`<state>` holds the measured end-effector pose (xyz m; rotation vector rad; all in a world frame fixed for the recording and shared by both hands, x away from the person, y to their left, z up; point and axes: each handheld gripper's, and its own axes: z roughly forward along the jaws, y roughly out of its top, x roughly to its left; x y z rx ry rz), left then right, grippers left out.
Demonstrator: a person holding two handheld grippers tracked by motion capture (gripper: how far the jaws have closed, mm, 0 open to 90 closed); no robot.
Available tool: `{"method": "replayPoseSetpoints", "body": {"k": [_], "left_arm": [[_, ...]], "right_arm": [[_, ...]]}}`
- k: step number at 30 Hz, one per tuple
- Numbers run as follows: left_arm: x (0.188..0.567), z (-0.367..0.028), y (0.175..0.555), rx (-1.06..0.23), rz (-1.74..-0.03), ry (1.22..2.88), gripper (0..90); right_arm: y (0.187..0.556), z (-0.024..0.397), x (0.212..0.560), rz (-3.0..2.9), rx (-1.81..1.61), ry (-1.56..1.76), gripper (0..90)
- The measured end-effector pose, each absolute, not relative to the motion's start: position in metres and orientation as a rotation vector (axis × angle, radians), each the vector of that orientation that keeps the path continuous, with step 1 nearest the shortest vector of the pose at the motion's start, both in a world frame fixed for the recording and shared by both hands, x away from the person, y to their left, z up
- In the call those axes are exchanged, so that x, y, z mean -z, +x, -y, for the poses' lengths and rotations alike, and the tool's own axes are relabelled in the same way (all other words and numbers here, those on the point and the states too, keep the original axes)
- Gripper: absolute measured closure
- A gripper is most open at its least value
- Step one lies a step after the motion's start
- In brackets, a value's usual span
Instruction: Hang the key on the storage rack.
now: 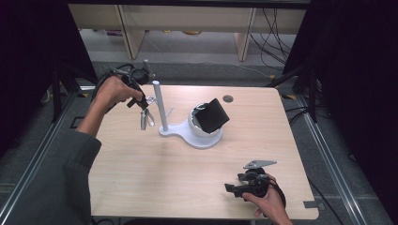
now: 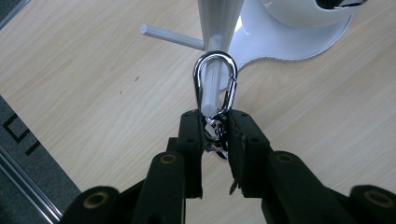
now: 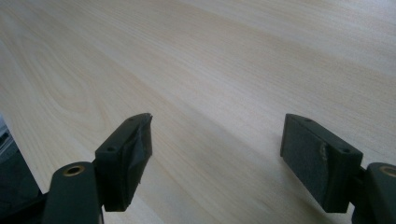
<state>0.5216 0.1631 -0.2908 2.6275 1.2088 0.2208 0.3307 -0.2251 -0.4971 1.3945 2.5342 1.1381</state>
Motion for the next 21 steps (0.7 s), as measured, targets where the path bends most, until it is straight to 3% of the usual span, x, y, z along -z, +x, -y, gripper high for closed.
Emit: {"method": "replayPoseSetpoints", "body": {"k": [21], "left_arm": [[0.301,-0.159,0.526,-0.264,-1.181,2.604,71.8]], "right_arm": [[0.329,0.223,0.496,-2.535,-1.127,1.429,25.9]]}}
